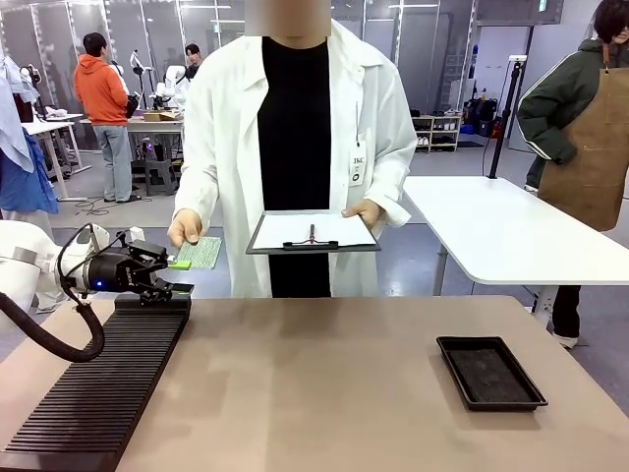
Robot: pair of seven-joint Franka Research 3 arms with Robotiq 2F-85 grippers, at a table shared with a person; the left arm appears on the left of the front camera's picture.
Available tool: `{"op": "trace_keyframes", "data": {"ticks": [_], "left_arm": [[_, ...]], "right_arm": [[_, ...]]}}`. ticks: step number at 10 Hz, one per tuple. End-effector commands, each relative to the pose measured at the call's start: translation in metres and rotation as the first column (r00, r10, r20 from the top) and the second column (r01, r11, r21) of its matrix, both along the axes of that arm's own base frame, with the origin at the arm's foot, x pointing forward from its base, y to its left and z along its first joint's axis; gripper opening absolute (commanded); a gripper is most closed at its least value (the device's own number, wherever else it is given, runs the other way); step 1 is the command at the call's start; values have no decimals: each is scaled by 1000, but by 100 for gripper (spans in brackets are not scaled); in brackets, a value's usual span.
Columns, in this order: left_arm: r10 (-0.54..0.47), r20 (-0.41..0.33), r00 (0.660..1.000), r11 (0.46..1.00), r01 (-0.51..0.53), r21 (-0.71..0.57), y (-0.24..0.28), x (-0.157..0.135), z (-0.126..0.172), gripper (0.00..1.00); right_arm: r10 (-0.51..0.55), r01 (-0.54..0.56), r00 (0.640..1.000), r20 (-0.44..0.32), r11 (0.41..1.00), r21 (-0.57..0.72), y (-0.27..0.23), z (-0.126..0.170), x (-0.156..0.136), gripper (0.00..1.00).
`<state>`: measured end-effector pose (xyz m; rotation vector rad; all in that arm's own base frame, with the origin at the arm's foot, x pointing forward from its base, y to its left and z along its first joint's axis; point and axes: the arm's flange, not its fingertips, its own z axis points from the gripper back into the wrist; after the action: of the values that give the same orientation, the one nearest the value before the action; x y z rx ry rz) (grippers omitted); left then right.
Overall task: Inspect the PCB.
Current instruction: Release the Blank PCB you were holding.
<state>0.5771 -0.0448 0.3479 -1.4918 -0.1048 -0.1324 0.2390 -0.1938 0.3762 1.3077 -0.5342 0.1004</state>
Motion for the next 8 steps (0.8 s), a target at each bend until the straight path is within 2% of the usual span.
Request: {"op": "trace_keyframes", "data": {"ticks": [1,2,3,4,6,7,8], "left_arm": [[8,5,1000,1000,-8,5,-2,-3,5,100],[12,2,1000,1000,-12,4,-2,-4,4,100],[8,0,1000,1000,-8,6,-3,-5,3,92],[12,0,1000,1000,-12,9,-3,-6,3,100],[40,19,999,998,-41,43,-3,-10,4,100],[48,12,999,999,-48,13,-3,-14,5,100],[9,4,1000,1000,-9,9,0,-1,2,100]], "right_arm": [[-3,3,1000,24,1000,7,-1,2,2,100],[-3,3,1000,24,1000,7,-1,2,2,100],[-3,3,1000,24,1000,7,-1,2,2,100],[-3,3,1000,24,1000,7,-1,2,2,100],[-3,3,1000,24,1000,7,-1,2,2,100],[-3,3,1000,24,1000,7,-1,2,2,100],[-3,3,1000,24,1000,7,-1,2,2,100]]}}
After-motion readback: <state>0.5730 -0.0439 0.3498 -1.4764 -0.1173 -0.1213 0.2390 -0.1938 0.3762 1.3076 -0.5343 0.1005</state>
